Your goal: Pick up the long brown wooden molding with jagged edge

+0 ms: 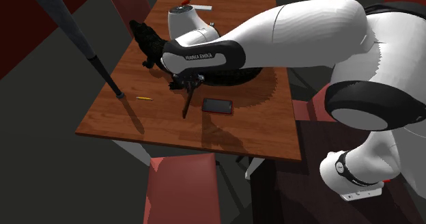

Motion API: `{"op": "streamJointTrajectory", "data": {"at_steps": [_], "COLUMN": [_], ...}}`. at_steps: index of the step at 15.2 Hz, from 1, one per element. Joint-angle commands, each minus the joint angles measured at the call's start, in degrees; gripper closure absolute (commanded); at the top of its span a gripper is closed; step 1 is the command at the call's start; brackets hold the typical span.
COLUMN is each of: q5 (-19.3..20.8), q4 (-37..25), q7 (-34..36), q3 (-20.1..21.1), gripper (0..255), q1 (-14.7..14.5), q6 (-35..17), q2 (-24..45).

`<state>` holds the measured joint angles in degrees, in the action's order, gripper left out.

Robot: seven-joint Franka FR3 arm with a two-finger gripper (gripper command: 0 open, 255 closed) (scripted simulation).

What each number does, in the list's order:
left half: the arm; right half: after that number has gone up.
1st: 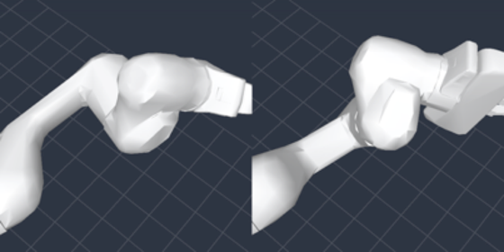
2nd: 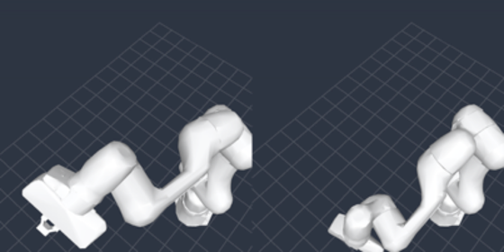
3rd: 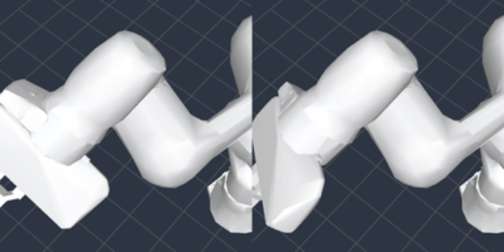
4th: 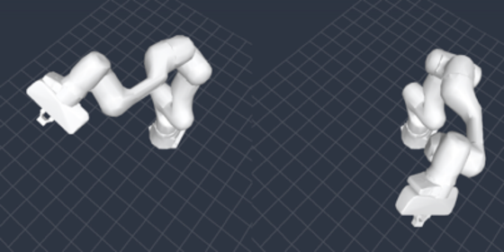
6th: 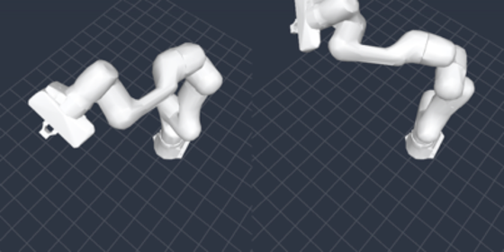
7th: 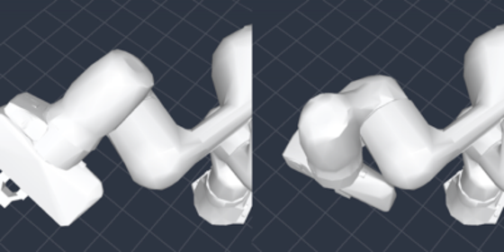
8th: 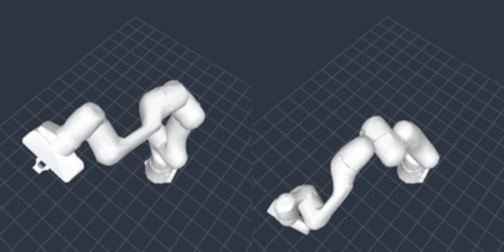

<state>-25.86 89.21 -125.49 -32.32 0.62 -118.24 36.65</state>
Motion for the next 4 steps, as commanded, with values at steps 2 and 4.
{"op": "streamJointTrajectory", "data": {"at_steps": [2,4], "q5": [0.69,0.73], "q4": [-0.78,-0.82], "q7": [0.49,0.52], "q3": [-0.47,-0.49], "gripper": [255,255], "q1": [-0.17,-0.18], "q6": [1.68,1.76], "q2": [-1.02,-1.08]}}
